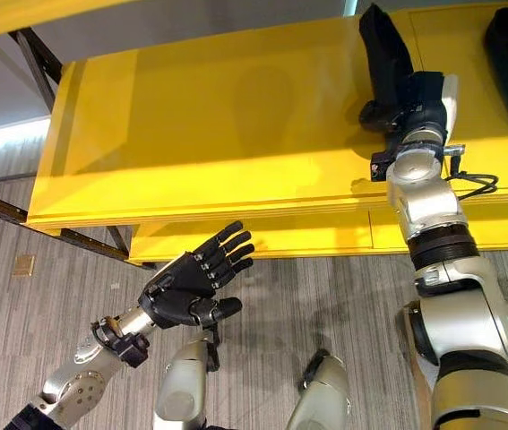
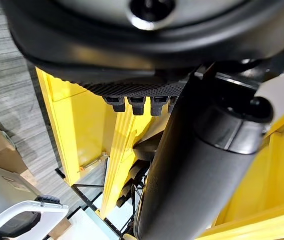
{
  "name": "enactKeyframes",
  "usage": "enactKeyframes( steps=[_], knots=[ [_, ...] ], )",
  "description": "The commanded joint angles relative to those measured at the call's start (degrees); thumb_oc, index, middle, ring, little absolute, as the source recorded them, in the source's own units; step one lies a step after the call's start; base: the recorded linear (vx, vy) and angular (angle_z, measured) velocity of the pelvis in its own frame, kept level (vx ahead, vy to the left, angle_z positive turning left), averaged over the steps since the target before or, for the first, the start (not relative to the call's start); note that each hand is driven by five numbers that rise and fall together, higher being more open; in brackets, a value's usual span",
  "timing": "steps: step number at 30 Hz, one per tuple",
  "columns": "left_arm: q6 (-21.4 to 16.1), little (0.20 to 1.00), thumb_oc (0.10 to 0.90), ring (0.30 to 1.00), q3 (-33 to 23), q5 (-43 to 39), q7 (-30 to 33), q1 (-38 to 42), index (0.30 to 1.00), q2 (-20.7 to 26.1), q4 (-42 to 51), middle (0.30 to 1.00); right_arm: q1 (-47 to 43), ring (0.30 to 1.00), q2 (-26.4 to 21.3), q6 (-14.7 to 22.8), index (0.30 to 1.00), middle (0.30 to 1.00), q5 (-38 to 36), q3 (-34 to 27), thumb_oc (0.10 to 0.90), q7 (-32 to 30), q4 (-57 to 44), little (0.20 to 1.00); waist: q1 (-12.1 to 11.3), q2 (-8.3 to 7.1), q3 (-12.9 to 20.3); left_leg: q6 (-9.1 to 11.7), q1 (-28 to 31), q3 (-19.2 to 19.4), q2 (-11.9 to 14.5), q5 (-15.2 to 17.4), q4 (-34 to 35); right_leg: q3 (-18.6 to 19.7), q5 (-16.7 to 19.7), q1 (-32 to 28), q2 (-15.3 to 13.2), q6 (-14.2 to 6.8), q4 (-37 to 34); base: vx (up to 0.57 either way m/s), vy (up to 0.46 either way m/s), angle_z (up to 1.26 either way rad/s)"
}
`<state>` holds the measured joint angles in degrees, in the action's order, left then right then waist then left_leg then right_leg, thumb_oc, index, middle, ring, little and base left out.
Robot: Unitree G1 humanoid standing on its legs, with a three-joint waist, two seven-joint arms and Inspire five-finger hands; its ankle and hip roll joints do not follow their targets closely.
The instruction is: Move parts from the plastic box to the shelf.
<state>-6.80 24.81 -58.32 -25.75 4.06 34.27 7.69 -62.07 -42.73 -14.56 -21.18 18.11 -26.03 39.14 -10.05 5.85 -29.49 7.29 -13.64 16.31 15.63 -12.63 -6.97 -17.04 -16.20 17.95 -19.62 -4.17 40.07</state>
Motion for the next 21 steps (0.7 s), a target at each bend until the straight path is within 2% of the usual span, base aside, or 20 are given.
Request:
enactKeyframes(
  steps=[1,2,4,5,8,11,12,13,19,21],
  knots=[
    [-4.8,1.0,0.9,1.0,-0.4,-4.1,0.4,3.3,1.0,2.5,10.9,1.0,-13.0,0.3,-4.4,3.3,0.3,0.3,-2.2,2.6,0.4,-3.1,0.0,0.3,-1.7,-2.12,0.3,0.8,0.2,-2.7,3.6,10.3,-7.9,-1.3,5.9,-1.7,-0.4,-1.1,-6.6,0.04,-0.069,-0.03],
    [-4.0,1.0,0.9,1.0,-0.7,-4.2,1.3,3.9,1.0,3.1,11.3,1.0,-14.1,0.3,-5.1,2.4,0.3,0.3,-5.3,2.7,0.4,-3.5,0.3,0.3,-1.8,-2.98,0.1,0.8,-0.3,-3.0,3.8,10.5,-8.3,-1.4,6.0,-1.8,-0.2,-1.3,-6.9,0.05,-0.065,-0.02],
    [-3.7,1.0,0.9,1.0,-0.8,-4.2,1.6,4.0,1.0,3.2,11.5,1.0,-14.5,0.3,-5.3,2.2,0.3,0.3,-4.9,2.8,0.4,-3.5,0.6,0.3,-1.9,-3.23,0.0,0.9,-0.4,-3.1,3.8,10.6,-8.4,-1.4,6.1,-1.9,-0.1,-1.3,-7.1,0.05,-0.051,0.02],
    [-2.8,1.0,0.9,1.0,-0.8,-4.5,2.3,4.4,1.0,3.4,11.5,1.0,-16.0,0.3,-5.9,2.2,0.3,0.3,-3.9,3.8,0.4,-3.2,2.0,0.3,-2.3,-4.06,-0.1,1.0,-0.7,-3.3,3.9,10.6,-8.5,-1.5,6.2,-2.2,0.4,-1.3,-7.9,0.06,-0.042,0.01],
    [-2.0,1.0,0.9,1.0,-0.4,-4.2,3.1,5.1,1.0,3.8,11.4,1.0,-17.5,0.3,-5.8,2.7,0.3,0.3,-4.4,4.7,0.4,-3.3,4.1,0.3,-2.6,-4.76,-0.3,1.0,-1.4,-3.6,4.2,10.6,-8.9,-1.8,6.5,-2.2,0.9,-1.4,-8.5,0.06,-0.048,0.01],
    [-1.8,1.0,0.9,1.0,0.5,-4.7,4.3,6.8,1.0,4.8,11.2,1.0,-19.1,0.3,-5.4,4.3,0.3,0.3,-5.1,6.6,0.4,-3.6,6.2,0.3,-3.2,-6.12,-0.3,1.2,-3.9,-4.3,4.9,10.6,-9.6,-2.3,7.1,-1.2,1.6,-1.5,-9.5,0.03,-0.053,0.03],
    [-1.8,1.0,0.9,1.0,0.5,-4.7,4.3,6.8,1.0,4.8,11.2,1.0,-19.2,0.3,-5.4,4.3,0.3,0.3,-5.1,6.6,0.4,-3.6,6.3,0.3,-3.2,-6.11,-0.3,1.2,-4.0,-4.4,4.9,10.7,-9.6,-2.3,7.1,-1.2,1.6,-1.5,-9.4,0.02,-0.045,0.02],
    [-1.4,1.0,0.9,1.0,0.8,-4.7,4.8,7.6,1.0,4.9,11.3,1.0,-19.4,0.3,-5.1,3.9,0.3,0.3,-5.7,6.9,0.4,-3.1,6.1,0.3,-3.5,-6.75,-0.3,1.2,-5.0,-4.7,5.0,10.8,-10.0,-2.5,7.4,-0.8,1.9,-1.7,-10.0,0.0,0.0,0.0],
    [-1.5,1.0,0.9,1.0,2.0,-4.7,6.6,8.8,1.0,3.5,10.8,1.0,-19.8,0.3,-3.8,3.6,0.3,0.3,-6.5,8.7,0.4,-3.0,6.4,0.3,-3.6,-7.25,-0.3,0.8,-5.8,-4.9,4.4,11.6,-11.0,-2.3,8.1,-0.7,2.2,-1.9,-11.6,-0.01,0.072,-0.01],
    [0.2,1.0,0.9,1.0,1.4,-4.1,10.5,9.1,1.0,3.4,10.2,1.0,-18.9,0.3,-2.5,4.2,0.3,0.3,-5.1,8.0,0.4,-1.2,7.1,0.3,-3.9,-7.38,-0.3,0.0,-6.8,-6.2,3.3,14.1,-14.5,-1.7,8.3,-0.3,1.1,-2.3,-10.9,-0.03,0.257,-0.15]
  ],
)
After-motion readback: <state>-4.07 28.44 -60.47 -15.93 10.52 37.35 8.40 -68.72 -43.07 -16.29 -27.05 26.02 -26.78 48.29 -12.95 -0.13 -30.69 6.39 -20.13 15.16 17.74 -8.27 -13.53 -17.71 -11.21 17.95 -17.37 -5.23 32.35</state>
